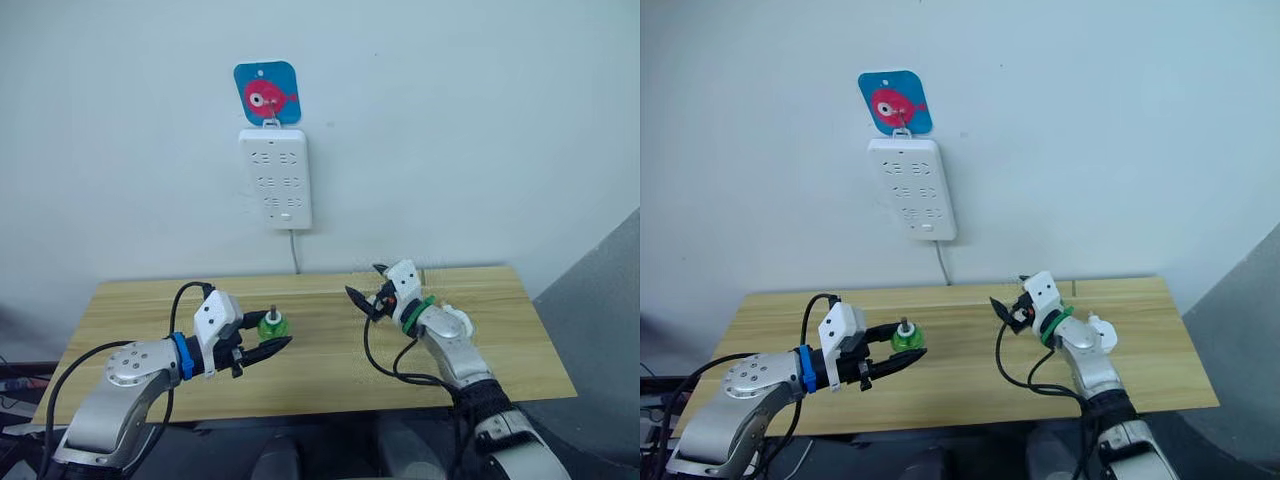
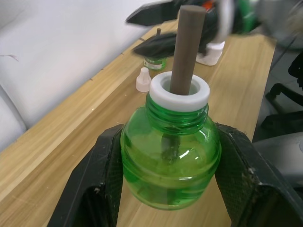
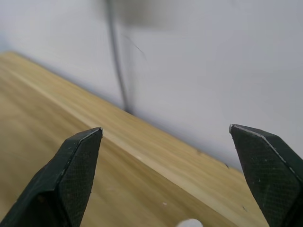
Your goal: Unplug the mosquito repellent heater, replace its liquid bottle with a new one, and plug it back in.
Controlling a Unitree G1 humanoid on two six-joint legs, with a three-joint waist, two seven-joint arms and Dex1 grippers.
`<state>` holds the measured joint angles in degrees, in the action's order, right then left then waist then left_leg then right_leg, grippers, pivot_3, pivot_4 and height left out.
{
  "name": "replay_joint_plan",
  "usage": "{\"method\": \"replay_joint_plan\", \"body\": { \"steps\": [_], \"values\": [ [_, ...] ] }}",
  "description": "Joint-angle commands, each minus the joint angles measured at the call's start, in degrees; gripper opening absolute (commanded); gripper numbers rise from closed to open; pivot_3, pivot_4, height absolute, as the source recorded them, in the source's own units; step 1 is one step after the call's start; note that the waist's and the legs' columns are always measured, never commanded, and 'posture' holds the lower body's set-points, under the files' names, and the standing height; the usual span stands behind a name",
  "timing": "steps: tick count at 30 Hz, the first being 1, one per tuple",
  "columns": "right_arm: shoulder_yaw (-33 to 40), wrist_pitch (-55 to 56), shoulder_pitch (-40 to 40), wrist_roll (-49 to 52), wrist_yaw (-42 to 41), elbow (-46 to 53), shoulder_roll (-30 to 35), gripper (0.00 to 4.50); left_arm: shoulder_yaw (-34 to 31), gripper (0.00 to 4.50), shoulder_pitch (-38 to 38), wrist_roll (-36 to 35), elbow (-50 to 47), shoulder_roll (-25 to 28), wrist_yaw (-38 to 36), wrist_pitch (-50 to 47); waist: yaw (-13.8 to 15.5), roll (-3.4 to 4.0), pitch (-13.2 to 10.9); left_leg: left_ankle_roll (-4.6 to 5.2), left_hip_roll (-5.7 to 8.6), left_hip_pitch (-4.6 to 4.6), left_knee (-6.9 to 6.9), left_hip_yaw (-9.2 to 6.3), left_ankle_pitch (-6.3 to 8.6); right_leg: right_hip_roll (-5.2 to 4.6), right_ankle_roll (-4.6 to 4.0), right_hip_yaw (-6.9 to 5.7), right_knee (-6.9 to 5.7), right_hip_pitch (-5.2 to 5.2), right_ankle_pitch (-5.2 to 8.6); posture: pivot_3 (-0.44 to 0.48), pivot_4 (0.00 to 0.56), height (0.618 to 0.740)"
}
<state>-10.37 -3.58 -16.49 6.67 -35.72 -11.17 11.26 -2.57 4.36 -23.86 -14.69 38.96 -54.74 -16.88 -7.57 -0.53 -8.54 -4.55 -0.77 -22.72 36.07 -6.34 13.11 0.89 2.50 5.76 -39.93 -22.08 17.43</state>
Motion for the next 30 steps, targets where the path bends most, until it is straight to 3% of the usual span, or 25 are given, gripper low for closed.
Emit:
{"method": "replay_joint_plan", "body": {
  "steps": [1,4,7,12,19,22,24,30],
  "values": [
    [-2.13,-11.27,1.54,6.61,-9.39,19.60,7.15,4.50,0.10,2.31,-2.06,-0.84,0.19,0.00,-2.24,1.49,-0.01,0.02,-0.01,0.00,0.00,0.00,0.00,0.00,0.00,0.00,0.07,0.00,0.01,0.00,0.04,-0.099,0.111,0.740],
    [-3.94,-23.08,0.12,14.62,-16.81,32.49,14.72,4.50,1.42,2.31,-4.45,-1.49,0.63,0.35,-5.27,1.19,-0.20,0.01,-0.01,-0.01,-0.01,0.04,0.02,0.03,-0.01,0.02,0.19,0.01,0.02,0.02,0.12,-0.118,0.108,0.740],
    [-5.12,-30.28,-3.84,19.38,-18.88,37.37,16.92,4.50,2.71,2.31,-7.64,-2.49,0.39,0.21,-7.81,0.28,-0.72,-0.05,0.02,0.00,-0.06,0.07,0.03,0.05,-0.02,0.06,0.17,0.01,0.00,0.02,0.13,-0.130,0.099,0.740],
    [-7.19,-33.05,-10.65,18.62,-16.97,33.56,13.81,4.50,5.72,2.31,-13.87,-4.15,-0.73,0.09,-11.29,-2.09,-0.79,-0.11,0.06,0.00,-0.04,0.07,0.04,0.07,-0.03,0.08,0.17,0.01,0.00,0.03,0.13,-0.139,0.086,0.740],
    [-8.20,-33.24,-12.93,18.27,-16.37,31.31,11.64,4.50,6.72,2.31,-15.96,-5.26,-1.08,-0.38,-11.90,-3.86,-0.85,-0.15,0.09,0.00,-0.01,-0.13,0.01,0.00,-0.02,0.01,-0.05,-0.05,0.03,-0.13,-0.01,-0.144,0.075,0.740],
    [-7.93,-33.41,-12.83,18.68,-16.28,31.46,11.08,3.92,6.63,2.31,-16.07,-5.09,-0.47,-0.78,-11.87,-3.52,-0.89,-0.15,0.09,0.00,-0.01,-0.13,0.00,-0.03,-0.02,0.01,-0.05,-0.09,0.02,-0.13,-0.01,-0.145,0.073,0.740],
    [-8.22,-33.59,-12.81,18.51,-16.31,31.88,10.94,3.23,6.54,2.31,-15.95,-4.96,-0.07,-0.91,-12.10,-3.21,-0.95,-0.15,0.09,0.00,-0.01,-0.12,0.02,-0.02,-0.03,0.02,-0.04,-0.08,0.02,-0.12,0.00,-0.145,0.073,0.740],
    [-9.28,-34.05,-12.99,17.74,-16.26,31.56,10.41,3.19,6.39,2.31,-15.84,-4.74,0.66,-1.35,-12.64,-2.54,-1.31,-0.17,0.12,-0.01,-0.01,-0.11,0.04,-0.01,-0.03,0.02,0.04,-0.08,0.01,-0.11,0.04,-0.145,0.069,0.740]
  ]
}}
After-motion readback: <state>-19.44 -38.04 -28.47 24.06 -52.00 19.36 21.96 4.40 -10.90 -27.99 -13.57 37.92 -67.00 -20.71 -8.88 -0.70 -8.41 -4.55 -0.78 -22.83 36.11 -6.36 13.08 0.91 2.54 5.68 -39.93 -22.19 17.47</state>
